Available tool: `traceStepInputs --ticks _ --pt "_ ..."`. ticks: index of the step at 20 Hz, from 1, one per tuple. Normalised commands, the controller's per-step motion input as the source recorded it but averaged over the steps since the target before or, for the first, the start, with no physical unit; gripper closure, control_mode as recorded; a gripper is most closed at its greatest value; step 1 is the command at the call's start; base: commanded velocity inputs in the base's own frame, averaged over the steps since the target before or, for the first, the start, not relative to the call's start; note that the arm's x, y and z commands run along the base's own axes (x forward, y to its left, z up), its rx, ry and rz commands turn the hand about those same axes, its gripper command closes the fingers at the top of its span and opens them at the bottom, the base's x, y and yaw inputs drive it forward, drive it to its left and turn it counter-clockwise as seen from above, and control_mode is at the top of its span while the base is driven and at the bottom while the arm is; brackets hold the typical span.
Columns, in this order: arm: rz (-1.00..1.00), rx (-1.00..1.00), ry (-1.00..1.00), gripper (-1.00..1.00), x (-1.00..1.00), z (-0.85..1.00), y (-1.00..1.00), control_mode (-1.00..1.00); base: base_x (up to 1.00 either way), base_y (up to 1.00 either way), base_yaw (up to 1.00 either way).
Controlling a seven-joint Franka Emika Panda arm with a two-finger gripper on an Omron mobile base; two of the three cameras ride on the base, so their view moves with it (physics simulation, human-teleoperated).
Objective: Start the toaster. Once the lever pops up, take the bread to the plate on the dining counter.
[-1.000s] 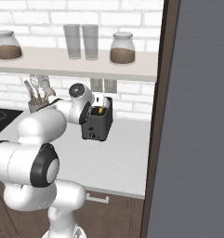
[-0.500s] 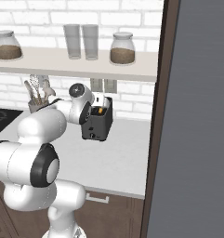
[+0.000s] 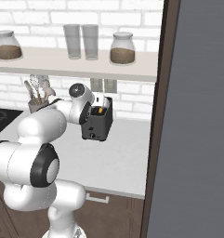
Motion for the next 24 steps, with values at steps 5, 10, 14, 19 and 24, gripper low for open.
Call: traceStepInputs --ticks 5,10,14,19,24 --pt "0.00 0.00 0.00 -1.00 0.00 0.00 0.00 -1.00 0.00 0.00 0.00" --pt "0.00 0.00 0.00 -1.00 0.00 0.00 0.00 -1.00 0.00 0.00 0.00" --pt "0.00 0.00 0.00 -1.00 0.00 0.00 0.00 -1.00 0.00 0.00 0.00" --pt "0.00 0.00 0.00 -1.00 0.00 0.00 0.00 -1.00 0.00 0.00 0.00" --pt "0.00 0.00 0.00 -1.00 0.00 0.00 0.00 -1.00 0.00 0.00 0.00"
